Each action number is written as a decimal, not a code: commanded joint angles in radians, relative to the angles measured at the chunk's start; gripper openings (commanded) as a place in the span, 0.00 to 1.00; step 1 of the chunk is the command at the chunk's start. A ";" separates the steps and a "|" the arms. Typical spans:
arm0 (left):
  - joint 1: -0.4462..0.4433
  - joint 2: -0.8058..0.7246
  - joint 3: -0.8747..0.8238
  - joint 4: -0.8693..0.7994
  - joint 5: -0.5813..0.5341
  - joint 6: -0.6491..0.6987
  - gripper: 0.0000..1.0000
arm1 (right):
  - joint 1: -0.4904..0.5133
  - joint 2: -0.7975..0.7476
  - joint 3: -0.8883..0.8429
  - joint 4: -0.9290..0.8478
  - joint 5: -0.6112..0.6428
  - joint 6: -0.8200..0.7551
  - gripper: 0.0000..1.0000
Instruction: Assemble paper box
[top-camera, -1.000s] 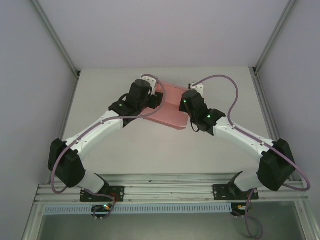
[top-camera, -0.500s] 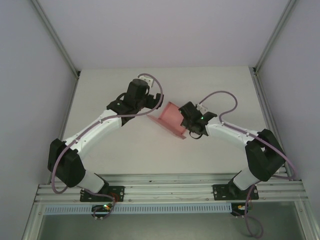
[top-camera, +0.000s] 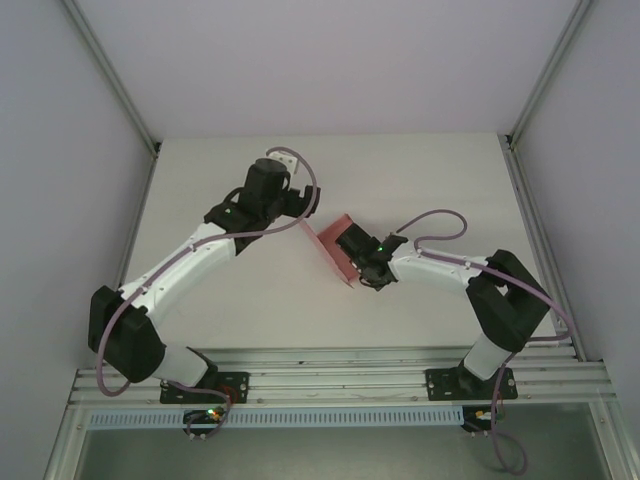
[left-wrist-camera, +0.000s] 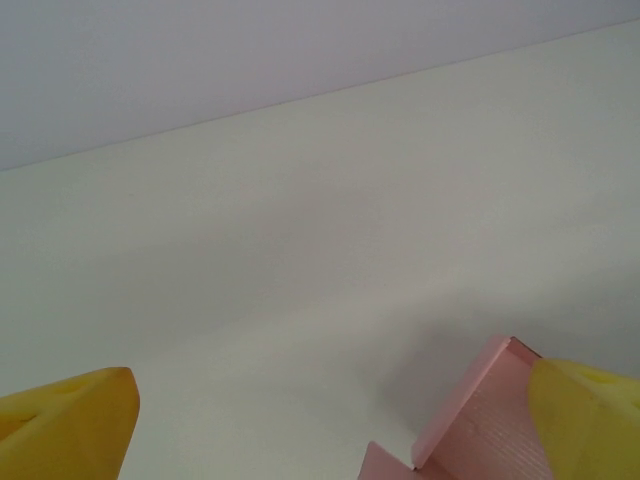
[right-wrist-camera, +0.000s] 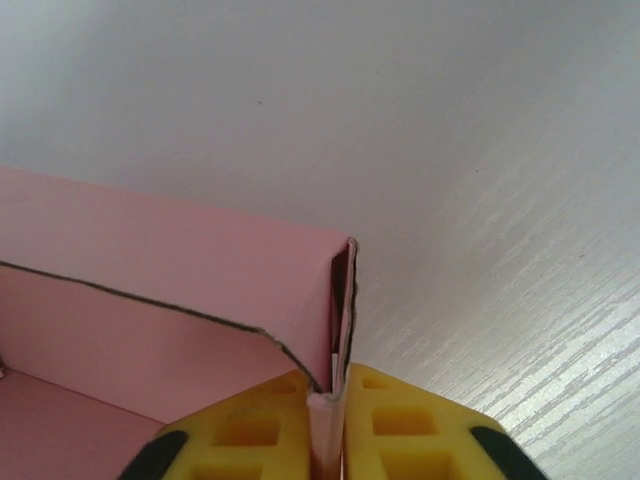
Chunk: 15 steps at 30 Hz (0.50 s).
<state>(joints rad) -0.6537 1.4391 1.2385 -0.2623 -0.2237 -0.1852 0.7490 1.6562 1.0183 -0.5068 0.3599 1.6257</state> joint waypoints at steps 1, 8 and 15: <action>0.014 -0.028 -0.016 -0.017 0.010 -0.022 1.00 | 0.010 0.008 0.006 -0.037 0.055 0.052 0.24; 0.029 -0.029 -0.031 -0.014 0.020 -0.036 1.00 | 0.015 -0.077 -0.033 -0.033 0.120 -0.004 0.57; 0.045 -0.040 -0.044 -0.020 0.025 -0.039 1.00 | -0.045 -0.218 -0.061 0.052 0.176 -0.394 1.00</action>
<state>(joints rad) -0.6193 1.4372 1.2095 -0.2630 -0.2100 -0.2039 0.7429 1.4910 0.9653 -0.5022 0.4629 1.4731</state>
